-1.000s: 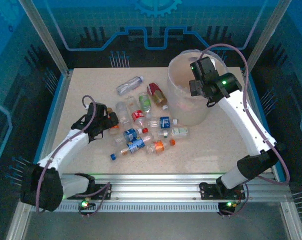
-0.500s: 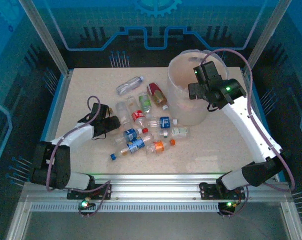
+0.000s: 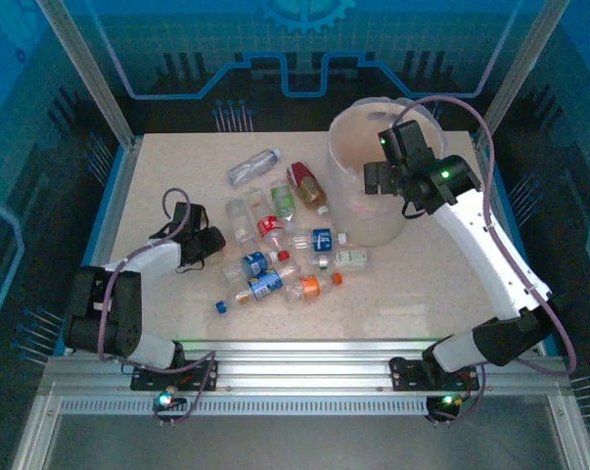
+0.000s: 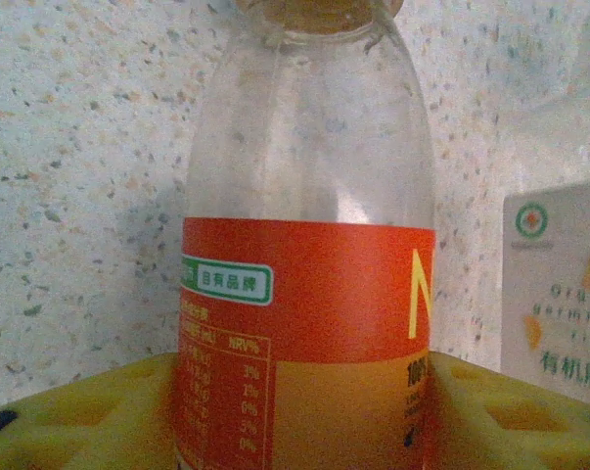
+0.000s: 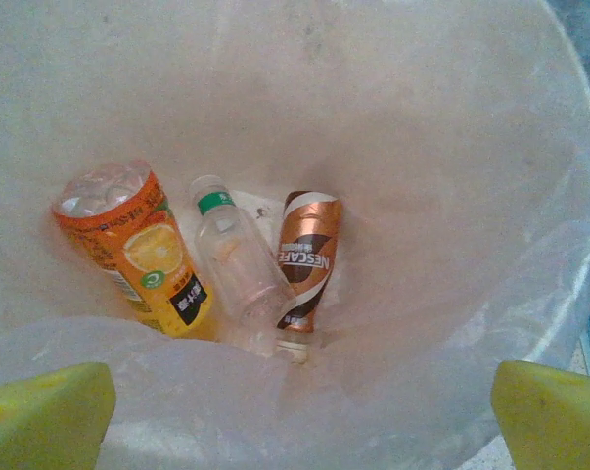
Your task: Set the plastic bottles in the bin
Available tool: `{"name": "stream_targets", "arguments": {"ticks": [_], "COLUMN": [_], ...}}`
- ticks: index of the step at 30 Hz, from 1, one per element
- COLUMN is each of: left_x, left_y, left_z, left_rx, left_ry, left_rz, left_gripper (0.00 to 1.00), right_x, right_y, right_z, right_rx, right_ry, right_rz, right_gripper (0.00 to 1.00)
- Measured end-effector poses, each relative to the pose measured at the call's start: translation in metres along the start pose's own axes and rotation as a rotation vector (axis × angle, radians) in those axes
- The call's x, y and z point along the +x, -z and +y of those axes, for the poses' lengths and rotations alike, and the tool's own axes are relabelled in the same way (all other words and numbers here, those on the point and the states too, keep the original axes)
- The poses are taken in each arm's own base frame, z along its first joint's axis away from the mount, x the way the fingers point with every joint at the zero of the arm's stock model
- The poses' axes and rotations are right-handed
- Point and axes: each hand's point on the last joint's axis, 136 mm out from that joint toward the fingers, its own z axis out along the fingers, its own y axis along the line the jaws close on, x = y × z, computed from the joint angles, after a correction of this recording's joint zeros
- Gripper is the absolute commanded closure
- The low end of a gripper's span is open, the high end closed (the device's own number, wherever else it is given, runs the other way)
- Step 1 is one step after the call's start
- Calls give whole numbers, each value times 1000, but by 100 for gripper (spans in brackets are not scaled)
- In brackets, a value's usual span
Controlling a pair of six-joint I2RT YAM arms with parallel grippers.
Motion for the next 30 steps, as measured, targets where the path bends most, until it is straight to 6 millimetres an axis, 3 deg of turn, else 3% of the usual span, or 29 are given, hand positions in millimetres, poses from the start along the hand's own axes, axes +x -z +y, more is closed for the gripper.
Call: {"name": "stream_targets", "arguments": {"ticks": [4,9,12,15,21,24,30], "left_x": [-5,-4,-3,-18,-43,-40,-17], "left_y": [-3,1,18,50,127,154,196], "left_z": [-1,0,1,-10,-47,-74,-156], "left_rx": [16,24,39,101,303,405,653], "left_ry": [16,17,16,14,-18,-76,-260], "left_rz": [-12,-17,-34,-117,-311,-349,-346], "left_gripper": [67,70,70,72,74,75,74], "right_x": [0,0,-3,-3,-4,-8,-17], "right_y": [0,2,8,16,31,38,57], "right_z": [5,13,18,22,33,43,70], "right_rx": [-31,-79,-120,-169,-283,-358,-551], "right_ry": [-10,-25,-43,-60,-96,-112,-144], "right_rz": [4,5,-9,-27,-63,-84,-123], "right_gripper": [0,0,0,0,0,0,0]}}
